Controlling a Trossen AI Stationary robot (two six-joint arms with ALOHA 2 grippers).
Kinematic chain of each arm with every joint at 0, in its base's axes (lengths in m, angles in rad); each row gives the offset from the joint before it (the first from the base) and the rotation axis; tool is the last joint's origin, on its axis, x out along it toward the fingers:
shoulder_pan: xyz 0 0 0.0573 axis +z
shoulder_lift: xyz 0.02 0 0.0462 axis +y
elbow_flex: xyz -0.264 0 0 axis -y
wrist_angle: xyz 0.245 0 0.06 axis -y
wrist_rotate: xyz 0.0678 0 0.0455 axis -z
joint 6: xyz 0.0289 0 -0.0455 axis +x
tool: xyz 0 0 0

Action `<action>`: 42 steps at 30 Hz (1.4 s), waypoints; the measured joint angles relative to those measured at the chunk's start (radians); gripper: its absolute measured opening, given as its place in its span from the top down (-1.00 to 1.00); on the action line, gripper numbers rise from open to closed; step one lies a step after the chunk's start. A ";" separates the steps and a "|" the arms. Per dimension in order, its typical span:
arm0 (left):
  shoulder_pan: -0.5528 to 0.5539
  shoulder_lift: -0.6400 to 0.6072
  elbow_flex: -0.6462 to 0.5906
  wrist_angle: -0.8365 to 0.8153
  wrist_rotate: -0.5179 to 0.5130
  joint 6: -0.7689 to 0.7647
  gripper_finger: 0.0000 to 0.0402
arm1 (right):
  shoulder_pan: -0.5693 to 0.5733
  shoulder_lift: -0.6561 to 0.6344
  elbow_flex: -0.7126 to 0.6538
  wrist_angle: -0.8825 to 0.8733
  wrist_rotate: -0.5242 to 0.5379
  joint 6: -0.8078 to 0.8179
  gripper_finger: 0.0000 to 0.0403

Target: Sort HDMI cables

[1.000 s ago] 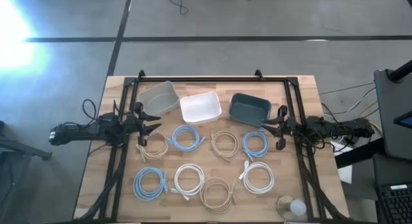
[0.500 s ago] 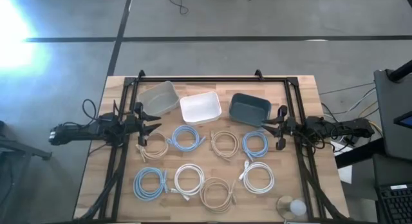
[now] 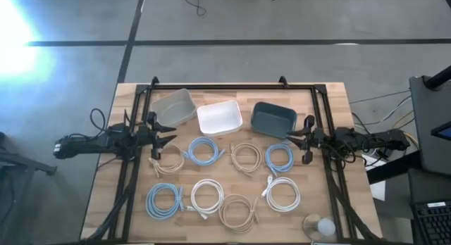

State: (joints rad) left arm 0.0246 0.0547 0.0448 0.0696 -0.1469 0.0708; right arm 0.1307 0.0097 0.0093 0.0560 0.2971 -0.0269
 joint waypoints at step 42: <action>0.000 0.000 0.000 0.000 0.000 0.000 0.32 | 0.000 0.000 0.000 0.000 0.000 0.000 0.56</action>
State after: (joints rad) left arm 0.0243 0.0547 0.0448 0.0699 -0.1471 0.0707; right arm 0.1305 0.0097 0.0093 0.0560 0.2972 -0.0269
